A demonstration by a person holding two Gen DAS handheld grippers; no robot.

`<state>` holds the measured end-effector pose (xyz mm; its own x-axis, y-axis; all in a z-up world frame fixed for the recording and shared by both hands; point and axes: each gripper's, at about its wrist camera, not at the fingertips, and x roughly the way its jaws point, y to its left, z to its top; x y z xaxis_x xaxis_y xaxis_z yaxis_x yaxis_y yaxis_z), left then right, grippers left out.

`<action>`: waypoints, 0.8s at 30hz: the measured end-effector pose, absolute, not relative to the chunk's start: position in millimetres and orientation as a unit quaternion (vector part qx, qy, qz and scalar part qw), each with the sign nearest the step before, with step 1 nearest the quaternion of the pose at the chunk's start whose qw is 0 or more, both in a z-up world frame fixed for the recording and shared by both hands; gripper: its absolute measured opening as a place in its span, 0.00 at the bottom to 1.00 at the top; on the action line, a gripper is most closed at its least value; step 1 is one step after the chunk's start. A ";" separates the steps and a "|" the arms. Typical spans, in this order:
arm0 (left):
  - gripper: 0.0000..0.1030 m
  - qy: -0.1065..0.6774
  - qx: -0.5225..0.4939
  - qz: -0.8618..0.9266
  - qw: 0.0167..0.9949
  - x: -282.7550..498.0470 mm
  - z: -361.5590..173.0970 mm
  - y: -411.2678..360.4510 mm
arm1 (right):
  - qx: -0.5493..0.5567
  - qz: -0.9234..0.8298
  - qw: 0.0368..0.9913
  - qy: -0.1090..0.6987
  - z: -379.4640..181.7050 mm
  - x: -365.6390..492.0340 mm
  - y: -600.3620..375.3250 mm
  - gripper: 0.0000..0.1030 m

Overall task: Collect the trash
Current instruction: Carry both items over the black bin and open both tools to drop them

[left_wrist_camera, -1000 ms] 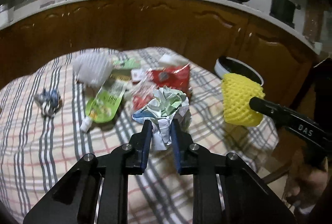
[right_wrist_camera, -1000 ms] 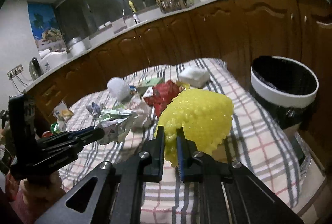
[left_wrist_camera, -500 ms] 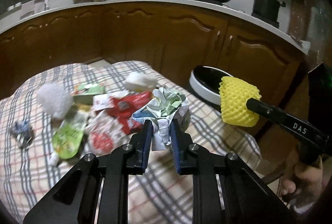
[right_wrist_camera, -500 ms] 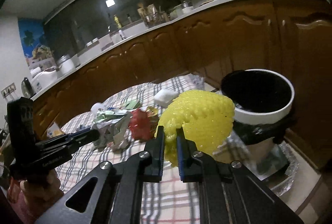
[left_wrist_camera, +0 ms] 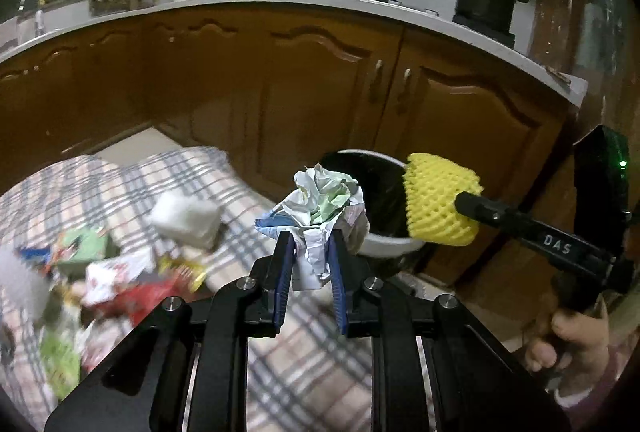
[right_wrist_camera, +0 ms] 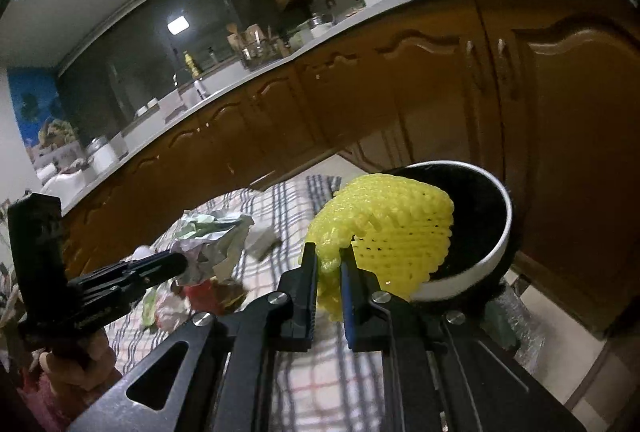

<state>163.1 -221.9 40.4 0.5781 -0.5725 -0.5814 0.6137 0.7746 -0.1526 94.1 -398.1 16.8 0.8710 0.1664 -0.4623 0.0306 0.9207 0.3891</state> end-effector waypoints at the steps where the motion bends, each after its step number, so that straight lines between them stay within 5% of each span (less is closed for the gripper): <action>1: 0.16 0.318 0.033 -0.340 0.885 170.8 41.7 -231.8 | 0.201 0.034 0.946 0.252 16.7 100.1 -406.4 0.10; 19: 0.17 0.377 0.061 -0.372 0.846 247.7 5.0 -335.5 | 0.231 0.021 0.923 0.306 -16.8 155.9 -461.6 0.10; 24: 0.25 0.395 0.068 -0.364 0.841 256.7 -9.1 -347.9 | 0.241 0.020 0.916 0.321 -25.8 165.1 -471.2 0.15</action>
<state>256.7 -347.9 -9.1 0.4222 -0.5589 -0.7137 0.6663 0.7252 -0.1738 165.1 -471.2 -25.8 0.7928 0.1911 -0.5788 0.1183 0.8833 0.4536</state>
